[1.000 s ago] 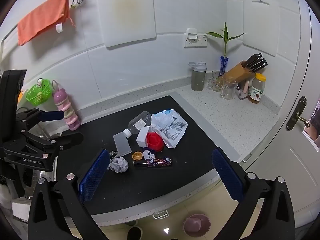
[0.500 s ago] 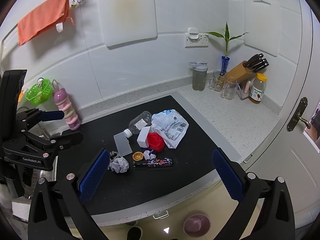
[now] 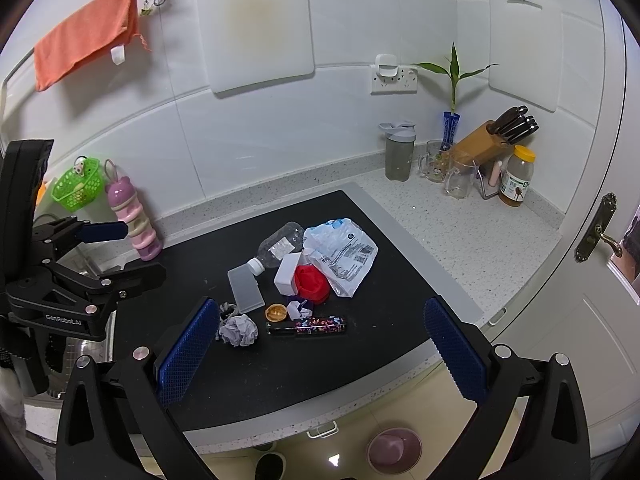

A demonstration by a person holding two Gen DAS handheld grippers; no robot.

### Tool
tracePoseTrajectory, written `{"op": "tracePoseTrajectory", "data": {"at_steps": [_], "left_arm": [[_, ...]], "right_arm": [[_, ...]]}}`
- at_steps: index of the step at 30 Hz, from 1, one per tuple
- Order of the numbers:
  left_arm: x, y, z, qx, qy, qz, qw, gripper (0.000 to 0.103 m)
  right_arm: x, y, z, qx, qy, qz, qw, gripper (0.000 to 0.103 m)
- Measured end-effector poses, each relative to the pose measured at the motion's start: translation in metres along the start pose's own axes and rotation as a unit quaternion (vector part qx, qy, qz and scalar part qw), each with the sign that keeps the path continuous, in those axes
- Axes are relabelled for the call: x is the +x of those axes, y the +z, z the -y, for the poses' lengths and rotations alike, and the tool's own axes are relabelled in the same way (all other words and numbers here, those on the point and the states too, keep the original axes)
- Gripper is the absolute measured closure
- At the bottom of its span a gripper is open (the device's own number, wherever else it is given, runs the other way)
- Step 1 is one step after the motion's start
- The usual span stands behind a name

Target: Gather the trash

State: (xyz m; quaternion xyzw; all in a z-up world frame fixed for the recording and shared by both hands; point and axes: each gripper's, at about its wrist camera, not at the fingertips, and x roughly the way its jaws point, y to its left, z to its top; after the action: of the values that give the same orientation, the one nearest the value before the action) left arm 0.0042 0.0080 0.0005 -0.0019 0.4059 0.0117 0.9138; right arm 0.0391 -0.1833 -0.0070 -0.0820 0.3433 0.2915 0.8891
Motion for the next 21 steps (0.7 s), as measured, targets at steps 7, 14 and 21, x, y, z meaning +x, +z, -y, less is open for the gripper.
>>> {"op": "tracePoseTrajectory", "data": {"at_steps": [7, 14, 21], "left_arm": [[0.0001, -0.0008, 0.0001, -0.001, 0.0, 0.0, 1.0, 0.003], [0.001, -0.0007, 0.0007, 0.0, 0.001, 0.0, 1.0, 0.003], [0.0038, -0.0004, -0.0002, -0.001, 0.002, -0.002, 1.0, 0.003]], "right_arm": [[-0.0005, 0.0, 0.0016, 0.0, 0.0, 0.0, 1.0, 0.005], [0.0012, 0.0019, -0.0006, 0.001, 0.001, 0.0, 1.0, 0.005], [0.0058, 0.0011, -0.0004, 0.002, 0.002, -0.001, 1.0, 0.005]]}}
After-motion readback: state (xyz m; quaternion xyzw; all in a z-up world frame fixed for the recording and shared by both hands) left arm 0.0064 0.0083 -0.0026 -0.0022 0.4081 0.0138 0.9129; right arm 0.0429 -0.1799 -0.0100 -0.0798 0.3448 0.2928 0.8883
